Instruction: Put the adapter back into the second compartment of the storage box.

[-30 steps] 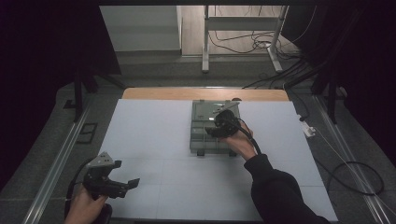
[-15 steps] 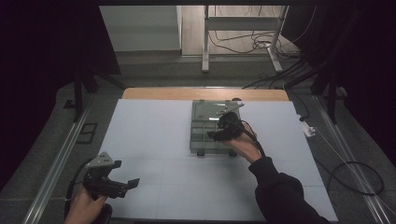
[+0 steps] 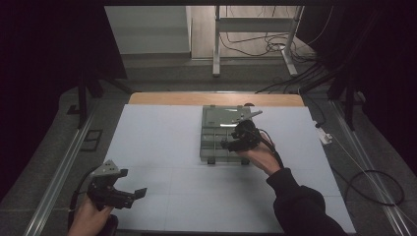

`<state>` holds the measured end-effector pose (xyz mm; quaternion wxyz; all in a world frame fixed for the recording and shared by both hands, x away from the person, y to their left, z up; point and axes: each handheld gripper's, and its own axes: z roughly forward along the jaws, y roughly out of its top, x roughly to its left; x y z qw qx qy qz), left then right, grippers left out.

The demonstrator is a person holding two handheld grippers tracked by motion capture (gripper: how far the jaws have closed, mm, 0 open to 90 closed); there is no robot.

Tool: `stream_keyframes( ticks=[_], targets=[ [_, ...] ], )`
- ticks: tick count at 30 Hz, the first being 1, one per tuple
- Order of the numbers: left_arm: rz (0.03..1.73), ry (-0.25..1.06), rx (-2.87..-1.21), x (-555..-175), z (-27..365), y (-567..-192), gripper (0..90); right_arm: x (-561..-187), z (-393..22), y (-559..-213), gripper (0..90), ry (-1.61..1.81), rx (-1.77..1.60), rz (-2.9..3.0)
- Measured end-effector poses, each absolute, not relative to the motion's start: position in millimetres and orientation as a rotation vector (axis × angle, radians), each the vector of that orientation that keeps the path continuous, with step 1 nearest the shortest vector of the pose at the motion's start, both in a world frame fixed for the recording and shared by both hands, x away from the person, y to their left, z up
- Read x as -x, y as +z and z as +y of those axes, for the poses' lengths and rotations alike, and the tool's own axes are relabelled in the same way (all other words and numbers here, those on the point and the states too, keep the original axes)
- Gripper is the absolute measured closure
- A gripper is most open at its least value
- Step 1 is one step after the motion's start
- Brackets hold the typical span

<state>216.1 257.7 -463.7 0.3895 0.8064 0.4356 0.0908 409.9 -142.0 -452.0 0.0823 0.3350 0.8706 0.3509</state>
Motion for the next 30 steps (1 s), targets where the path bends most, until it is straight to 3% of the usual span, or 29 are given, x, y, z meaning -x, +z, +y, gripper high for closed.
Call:
stream_keyframes(
  ticks=[9, 30],
  targets=[
    [1.108, 0.23, -2.049, -216.2, 257.6, -463.6, 0.3, -397.6, -152.9, -446.6, 32.2, 1.056, -1.01, 2.62],
    [1.11, 0.229, -2.047, -216.3, 257.7, -463.6, 0.2, -364.5, -180.5, -436.4, 18.1, 1.091, -1.015, 2.624]
  ],
)
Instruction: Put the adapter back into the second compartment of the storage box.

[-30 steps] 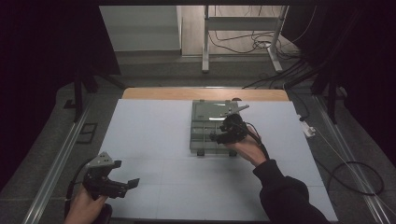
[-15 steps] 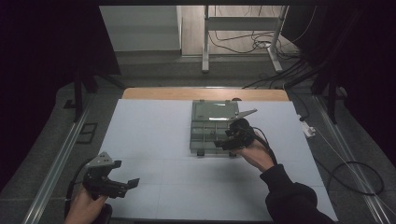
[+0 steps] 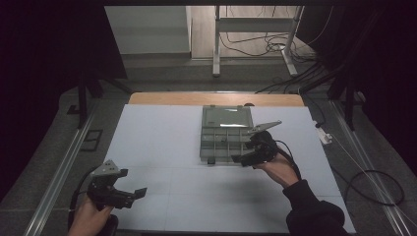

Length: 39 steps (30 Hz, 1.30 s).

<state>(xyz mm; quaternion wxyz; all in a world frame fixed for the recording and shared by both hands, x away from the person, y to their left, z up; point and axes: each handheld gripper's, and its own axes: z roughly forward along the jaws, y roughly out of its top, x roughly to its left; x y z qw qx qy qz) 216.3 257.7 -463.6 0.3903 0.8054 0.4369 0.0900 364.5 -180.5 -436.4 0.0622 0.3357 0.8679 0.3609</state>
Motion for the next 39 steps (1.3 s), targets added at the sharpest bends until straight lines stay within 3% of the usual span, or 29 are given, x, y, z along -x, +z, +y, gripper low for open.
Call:
stream_keyframes(
  ticks=[17, 39],
  targets=[
    [1.11, 0.231, -2.05, -216.4, 257.1, -463.6, 0.4, -340.8, -207.3, -438.4, 3.8, 1.038, -1.04, 2.605],
    [1.115, 0.233, -2.047, -216.4, 257.1, -463.5, 0.0, -306.3, -251.9, -435.4, 0.4, 1.058, -1.111, 2.484]
  ],
)
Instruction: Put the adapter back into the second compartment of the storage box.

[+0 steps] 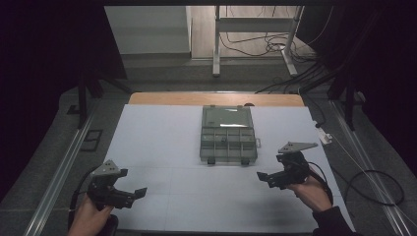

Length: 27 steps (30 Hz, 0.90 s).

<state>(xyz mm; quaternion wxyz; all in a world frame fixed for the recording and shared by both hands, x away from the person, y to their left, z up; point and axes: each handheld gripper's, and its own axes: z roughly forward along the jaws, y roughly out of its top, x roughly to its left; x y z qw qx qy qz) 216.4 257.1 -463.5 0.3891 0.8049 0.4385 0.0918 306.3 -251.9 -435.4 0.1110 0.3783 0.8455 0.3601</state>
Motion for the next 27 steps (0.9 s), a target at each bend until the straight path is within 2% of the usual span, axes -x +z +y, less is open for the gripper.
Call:
stream_keyframes(
  ticks=[27],
  targets=[
    [1.131, 0.261, -2.041, -214.8, 257.0, -462.6, 0.0, -248.5, -303.9, -439.8, 0.0, 1.002, -1.252, 2.315]
  ],
)
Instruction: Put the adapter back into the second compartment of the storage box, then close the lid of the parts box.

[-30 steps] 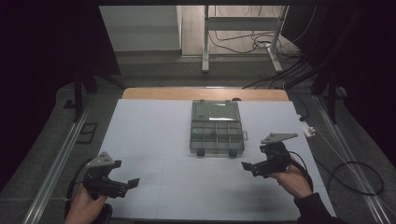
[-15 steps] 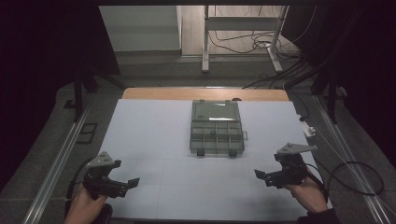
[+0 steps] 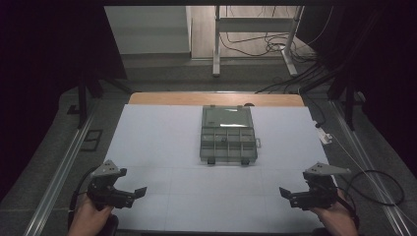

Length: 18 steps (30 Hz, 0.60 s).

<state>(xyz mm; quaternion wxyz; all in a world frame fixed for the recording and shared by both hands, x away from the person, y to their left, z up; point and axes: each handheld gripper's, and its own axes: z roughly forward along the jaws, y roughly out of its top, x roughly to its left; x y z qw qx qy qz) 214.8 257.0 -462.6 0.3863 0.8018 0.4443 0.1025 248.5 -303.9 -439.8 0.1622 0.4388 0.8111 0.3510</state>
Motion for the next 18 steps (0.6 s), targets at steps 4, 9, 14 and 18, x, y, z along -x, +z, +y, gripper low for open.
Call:
stream_keyframes(
  ticks=[4, 9, 14, 18],
  targets=[
    [1.134, 0.263, -2.038, -214.9, 257.2, -462.7, 0.0, -243.1, -306.6, -442.6, 0.0, 0.983, -1.269, 2.306],
    [1.135, 0.265, -2.042, -214.8, 256.6, -462.1, 0.0, -240.7, -308.0, -443.4, 0.0, 0.979, -1.273, 2.285],
    [1.137, 0.267, -2.044, -215.1, 256.6, -462.2, 0.0, -240.7, -307.5, -443.5, 0.0, 0.977, -1.267, 2.289],
    [1.147, 0.264, -2.045, -216.3, 256.2, -462.3, 0.0, -241.1, -306.4, -443.4, 0.0, 0.97, -1.261, 2.297]
  ],
)
